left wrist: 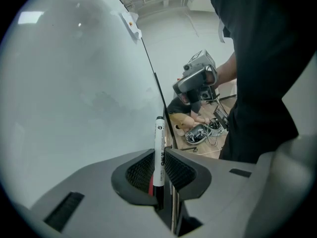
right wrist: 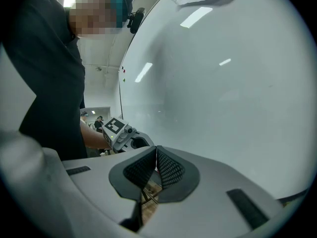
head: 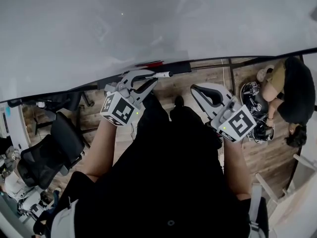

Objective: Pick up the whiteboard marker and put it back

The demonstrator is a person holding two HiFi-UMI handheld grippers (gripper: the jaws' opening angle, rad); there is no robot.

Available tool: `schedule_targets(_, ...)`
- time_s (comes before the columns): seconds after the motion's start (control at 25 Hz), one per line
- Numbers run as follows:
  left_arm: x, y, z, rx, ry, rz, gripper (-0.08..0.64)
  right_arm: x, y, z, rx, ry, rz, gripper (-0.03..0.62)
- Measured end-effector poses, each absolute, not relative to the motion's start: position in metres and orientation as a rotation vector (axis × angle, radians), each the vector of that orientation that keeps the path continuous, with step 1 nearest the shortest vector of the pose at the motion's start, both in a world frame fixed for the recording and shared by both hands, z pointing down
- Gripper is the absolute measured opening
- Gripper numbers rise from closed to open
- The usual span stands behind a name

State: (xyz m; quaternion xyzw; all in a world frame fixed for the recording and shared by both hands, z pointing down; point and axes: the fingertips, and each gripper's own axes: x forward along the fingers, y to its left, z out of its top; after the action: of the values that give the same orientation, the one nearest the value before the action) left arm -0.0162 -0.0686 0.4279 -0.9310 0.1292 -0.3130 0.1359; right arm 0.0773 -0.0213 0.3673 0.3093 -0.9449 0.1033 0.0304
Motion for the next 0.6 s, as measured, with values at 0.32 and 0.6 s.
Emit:
schedule_targets(0.32,-0.028,-0.08,0.478,-2.603,0.319,-1.166,0.074,0.076,-0.021,0.375,0.96,-2.882,0.347,0.02)
schedule_targets(0.6,-0.037,-0.084,0.52,-2.618,0.325,-1.326,0.074,0.08,-0.019,0.377,1.005,-2.906,0.43,0.02)
